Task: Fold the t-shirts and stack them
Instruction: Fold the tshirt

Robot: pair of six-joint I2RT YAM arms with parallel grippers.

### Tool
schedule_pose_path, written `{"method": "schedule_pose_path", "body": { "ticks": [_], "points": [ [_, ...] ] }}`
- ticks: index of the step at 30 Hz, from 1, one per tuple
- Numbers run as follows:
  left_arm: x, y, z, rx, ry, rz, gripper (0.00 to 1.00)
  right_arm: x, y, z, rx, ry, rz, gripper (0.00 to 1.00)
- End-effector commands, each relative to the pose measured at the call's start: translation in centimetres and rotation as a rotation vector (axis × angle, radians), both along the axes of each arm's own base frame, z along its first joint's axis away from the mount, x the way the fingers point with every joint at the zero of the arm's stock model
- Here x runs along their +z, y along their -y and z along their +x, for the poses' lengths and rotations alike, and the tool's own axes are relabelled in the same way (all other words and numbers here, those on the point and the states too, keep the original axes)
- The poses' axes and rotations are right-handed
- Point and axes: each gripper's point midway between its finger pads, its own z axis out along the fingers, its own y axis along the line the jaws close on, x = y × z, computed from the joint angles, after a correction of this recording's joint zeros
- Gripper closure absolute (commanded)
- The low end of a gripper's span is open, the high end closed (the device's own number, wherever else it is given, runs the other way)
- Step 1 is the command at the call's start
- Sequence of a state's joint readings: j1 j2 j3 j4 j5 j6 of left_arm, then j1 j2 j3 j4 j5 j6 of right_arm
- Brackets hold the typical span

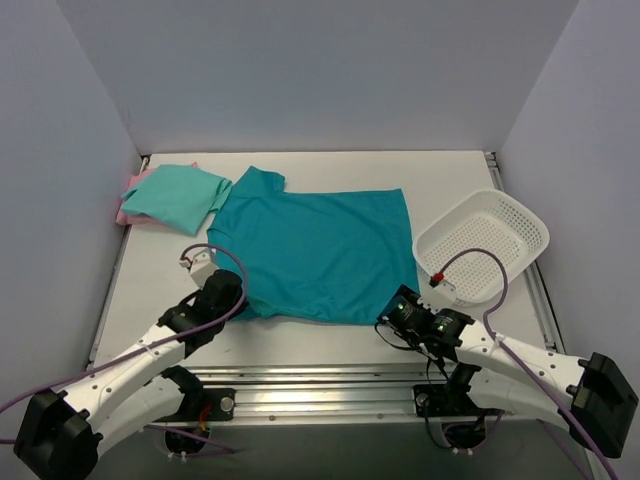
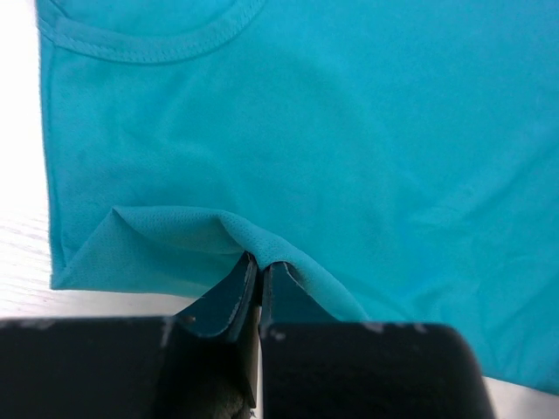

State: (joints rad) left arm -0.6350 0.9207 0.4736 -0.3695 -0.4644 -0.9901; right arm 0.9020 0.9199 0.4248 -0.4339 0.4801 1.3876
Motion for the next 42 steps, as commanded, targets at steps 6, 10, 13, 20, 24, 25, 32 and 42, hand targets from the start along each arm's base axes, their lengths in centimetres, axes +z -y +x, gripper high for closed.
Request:
{"method": "schedule_pose_path", "body": {
  "ticks": [6, 10, 13, 20, 24, 25, 32, 42],
  "points": [
    [1.3, -2.8, 0.2, 0.052, 0.024, 0.02, 0.98, -0.4, 0.8, 1.5, -0.03, -0.01, -0.029, 0.17],
    [1.1, -3.2, 0.5, 0.065, 0.018, 0.01, 0.98, -1.0, 0.0, 1.7, 0.0, -0.053, -0.02, 0.17],
    [1.2, -3.3, 0.6, 0.068, 0.025, 0.001, 0.98, -2.0, -1.0, 1.8, 0.033, -0.098, 0.001, 0.18],
    [1.2, -3.7, 0.4, 0.079, 0.031, -0.016, 0.98, -3.1, -2.0, 2.0, 0.079, -0.155, -0.03, 0.22],
    [1.2, -3.7, 0.4, 0.072, 0.036, -0.025, 0.98, -3.2, -1.8, 1.6, 0.062, -0.153, -0.014, 0.33],
    [1.3, -3.7, 0.5, 0.071, 0.037, -0.025, 0.98, -3.0, -1.9, 1.5, 0.06, -0.147, -0.007, 0.35],
    [1.1, -3.7, 0.6, 0.069, 0.032, -0.024, 0.98, -1.3, -0.7, 1.0, 0.022, -0.095, -0.007, 0.71],
    [1.2, -3.6, 0.5, 0.064, 0.032, -0.029, 0.98, -0.2, 0.1, 0.9, 0.013, -0.066, -0.041, 1.0]
  ]
}}
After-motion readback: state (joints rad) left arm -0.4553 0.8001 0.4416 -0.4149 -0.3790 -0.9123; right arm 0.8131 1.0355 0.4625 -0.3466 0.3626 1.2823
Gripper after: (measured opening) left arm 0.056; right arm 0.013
